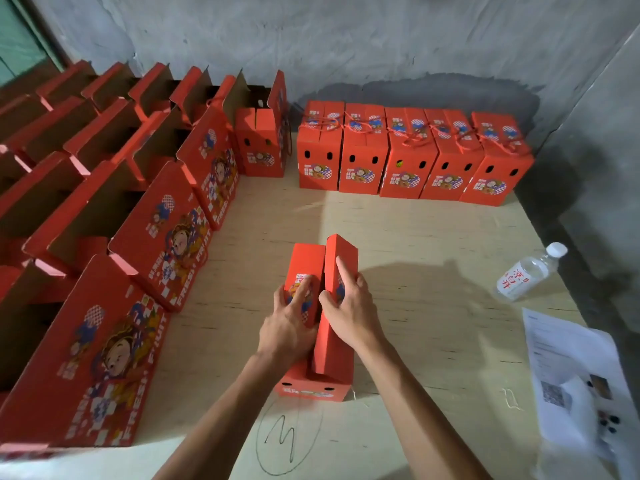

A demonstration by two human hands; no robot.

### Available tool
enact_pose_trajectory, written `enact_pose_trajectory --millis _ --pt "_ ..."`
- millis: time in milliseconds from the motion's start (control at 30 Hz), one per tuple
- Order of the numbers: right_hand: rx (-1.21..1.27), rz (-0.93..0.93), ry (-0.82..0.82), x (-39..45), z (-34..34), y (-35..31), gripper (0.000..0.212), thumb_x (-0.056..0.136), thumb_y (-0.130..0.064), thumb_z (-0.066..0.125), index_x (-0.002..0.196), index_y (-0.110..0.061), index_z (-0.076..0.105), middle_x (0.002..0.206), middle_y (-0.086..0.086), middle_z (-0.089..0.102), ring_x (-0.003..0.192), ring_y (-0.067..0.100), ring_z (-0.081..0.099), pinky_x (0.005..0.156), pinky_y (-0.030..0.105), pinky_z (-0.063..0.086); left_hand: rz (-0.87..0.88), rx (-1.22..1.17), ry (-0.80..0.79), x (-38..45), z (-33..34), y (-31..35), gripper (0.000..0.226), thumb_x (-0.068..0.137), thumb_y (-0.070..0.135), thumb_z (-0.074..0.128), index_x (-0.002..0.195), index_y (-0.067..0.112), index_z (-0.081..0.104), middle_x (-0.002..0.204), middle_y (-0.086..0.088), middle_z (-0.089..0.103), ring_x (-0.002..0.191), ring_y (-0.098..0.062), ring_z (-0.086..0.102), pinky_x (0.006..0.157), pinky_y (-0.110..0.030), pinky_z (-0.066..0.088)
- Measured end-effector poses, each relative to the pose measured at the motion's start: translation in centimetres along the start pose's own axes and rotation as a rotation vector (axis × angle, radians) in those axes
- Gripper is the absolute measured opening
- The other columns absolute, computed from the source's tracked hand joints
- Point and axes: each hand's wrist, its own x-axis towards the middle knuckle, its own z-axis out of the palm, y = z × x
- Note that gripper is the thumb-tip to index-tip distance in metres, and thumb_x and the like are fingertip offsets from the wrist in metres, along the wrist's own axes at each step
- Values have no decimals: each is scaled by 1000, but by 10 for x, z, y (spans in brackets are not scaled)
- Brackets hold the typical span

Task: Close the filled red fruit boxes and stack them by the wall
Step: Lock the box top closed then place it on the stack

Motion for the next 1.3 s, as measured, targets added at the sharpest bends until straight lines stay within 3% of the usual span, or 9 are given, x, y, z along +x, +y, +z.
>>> enact_pose_trajectory --millis 300,400,500,600,733,900,1067,1167,1300 --pt "-77 31 -66 6 -2 -1 77 94 -34 62 161 -41 24 129 9 45 119 30 56 98 39 49 21 103 -88 1 -2 -1 86 94 56 55 158 54 -2 159 -13 16 118 -49 58 97 -52 53" --pt "-84 39 -63 6 -2 -2 78 94 -35 63 161 -42 24 131 8 45 120 31 56 98 38 47 71 137 -130 -3 -7 -5 91 94 59 54 158 51 -10 166 -12 -3 140 -50 39 106 -56 46" --pt "-77 34 -71 5 -5 0 78 93 -36 64 160 -43 26 132 8 46 122 29 55 99 38 46 87 -41 -176 -21 -7 -14 93 93 53 59 155 59 -10 169 -1 -18 153 -45 18 115 -59 36" --pt "-38 29 -78 6 -9 1 78 92 -34 65 160 -42 28 131 7 48 121 25 55 101 39 48 87 -234 -107 -44 1 -22 91 90 50 65 151 68 0 168 8 -2 145 -39 38 109 -51 47" --pt "31 32 -88 5 -12 1 78 91 -31 66 160 -42 30 126 6 50 117 24 57 102 43 50 79 -223 16 -45 9 -19 86 91 43 68 156 58 14 158 3 22 119 -35 62 95 -43 56" --pt "-101 17 -78 1 -4 -4 78 95 -34 61 162 -39 23 133 12 46 118 33 57 97 40 48 115 34 46 -47 16 -16 83 94 34 57 162 46 10 155 -10 21 101 -50 63 83 -46 53" --pt "-150 30 -50 -1 2 -6 78 96 -32 59 162 -41 18 151 17 36 124 39 56 99 42 49 148 23 96 -49 19 -21 56 106 56 32 155 61 6 151 -6 25 118 -40 56 82 -51 57" --pt "-225 7 -16 -7 12 -11 82 96 -23 55 161 -47 12 170 16 10 127 43 58 96 44 54 114 -15 113 -48 20 -20 49 107 55 23 152 66 7 153 -4 26 121 -41 55 83 -52 57" --pt "-305 -52 10 -7 21 -11 75 95 -15 49 161 -42 25 171 17 6 139 41 49 107 47 47 101 -17 148 -48 22 -20 48 108 54 23 152 67 9 152 -3 29 115 -40 58 79 -50 57"
